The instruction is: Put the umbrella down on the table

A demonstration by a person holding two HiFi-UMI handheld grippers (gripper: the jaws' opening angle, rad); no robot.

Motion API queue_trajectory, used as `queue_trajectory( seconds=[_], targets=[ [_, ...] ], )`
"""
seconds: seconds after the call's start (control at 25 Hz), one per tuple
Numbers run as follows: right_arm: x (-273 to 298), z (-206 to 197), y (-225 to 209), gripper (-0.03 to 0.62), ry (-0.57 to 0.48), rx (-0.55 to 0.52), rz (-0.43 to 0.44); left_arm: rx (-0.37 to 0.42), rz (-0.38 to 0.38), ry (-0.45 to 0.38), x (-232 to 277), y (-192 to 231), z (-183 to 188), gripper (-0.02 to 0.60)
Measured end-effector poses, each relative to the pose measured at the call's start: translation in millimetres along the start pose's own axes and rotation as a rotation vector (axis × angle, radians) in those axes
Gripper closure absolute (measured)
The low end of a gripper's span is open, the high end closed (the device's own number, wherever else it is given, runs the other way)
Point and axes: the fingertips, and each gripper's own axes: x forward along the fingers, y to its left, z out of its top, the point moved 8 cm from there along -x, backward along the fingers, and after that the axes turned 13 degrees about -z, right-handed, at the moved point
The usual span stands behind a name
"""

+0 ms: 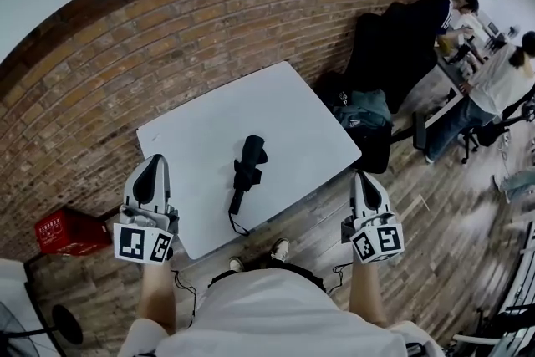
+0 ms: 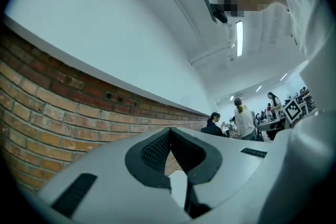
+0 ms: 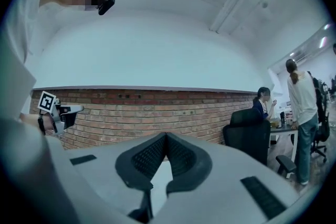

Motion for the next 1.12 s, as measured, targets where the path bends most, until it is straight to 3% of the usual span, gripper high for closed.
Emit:
queue_trajectory(
  seconds=[0.2, 0.36, 0.72, 1.12],
  targets=[
    [9, 4, -26, 0.576, -0.006, 0.036, -0.045, 0.094, 0.102, 0.048, -20, -2, 4, 0.558],
    [11, 10, -37, 0.576, -0.007, 0.035, -0.055, 0.029, 0.174, 0.064, -46, -18, -5, 0.558],
    [15, 0, -28, 0.576, 0.018, 0.020, -0.044, 0.048, 0.154, 0.021, -33, -17, 1, 0.558],
    [19, 0, -13, 0.575, 0.033, -0.008, -0.037, 0.014, 0.153, 0.008, -34, -3, -1, 0.558]
  ],
)
